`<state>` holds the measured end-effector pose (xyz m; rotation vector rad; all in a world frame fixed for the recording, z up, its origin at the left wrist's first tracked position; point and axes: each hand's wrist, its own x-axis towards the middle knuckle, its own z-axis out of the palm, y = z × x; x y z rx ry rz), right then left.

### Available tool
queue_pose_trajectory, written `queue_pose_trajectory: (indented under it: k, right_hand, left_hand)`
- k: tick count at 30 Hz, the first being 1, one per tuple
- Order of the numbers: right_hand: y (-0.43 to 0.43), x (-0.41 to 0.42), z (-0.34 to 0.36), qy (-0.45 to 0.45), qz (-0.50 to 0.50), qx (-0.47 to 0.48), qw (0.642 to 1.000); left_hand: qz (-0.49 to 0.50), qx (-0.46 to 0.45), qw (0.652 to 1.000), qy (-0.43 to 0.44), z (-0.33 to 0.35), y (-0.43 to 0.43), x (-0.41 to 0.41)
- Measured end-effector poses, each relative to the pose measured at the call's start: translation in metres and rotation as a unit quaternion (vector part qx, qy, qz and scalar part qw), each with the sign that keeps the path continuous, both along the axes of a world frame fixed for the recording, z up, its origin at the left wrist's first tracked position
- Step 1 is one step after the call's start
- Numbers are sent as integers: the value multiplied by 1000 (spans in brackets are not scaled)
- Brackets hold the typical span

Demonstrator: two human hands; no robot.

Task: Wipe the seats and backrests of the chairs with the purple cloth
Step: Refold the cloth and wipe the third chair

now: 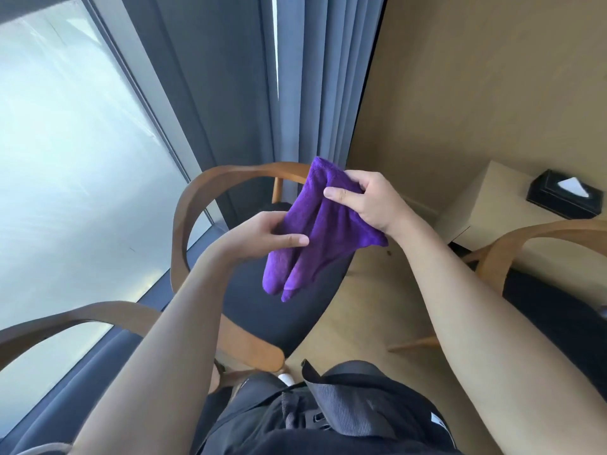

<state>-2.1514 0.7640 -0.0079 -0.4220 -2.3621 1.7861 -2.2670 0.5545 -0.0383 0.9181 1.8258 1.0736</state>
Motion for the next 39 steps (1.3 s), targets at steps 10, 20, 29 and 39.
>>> queue_pose_trajectory:
  k: [10,20,29,39]
  right_hand:
    - [57,-43,-37,-38,-26,188,981]
    - [96,-32,-48,-151,125,99,975]
    - [111,-29,-46,24,158,-85,983]
    - [102,-46,-61,-52,233,117,964]
  left_hand:
    - [138,98,984,-63,24,51,1]
    - [331,93,939,-13,26,103,16]
    - [382,81,920,-36,26,115,37]
    - [523,-154,821,170,6,103,47]
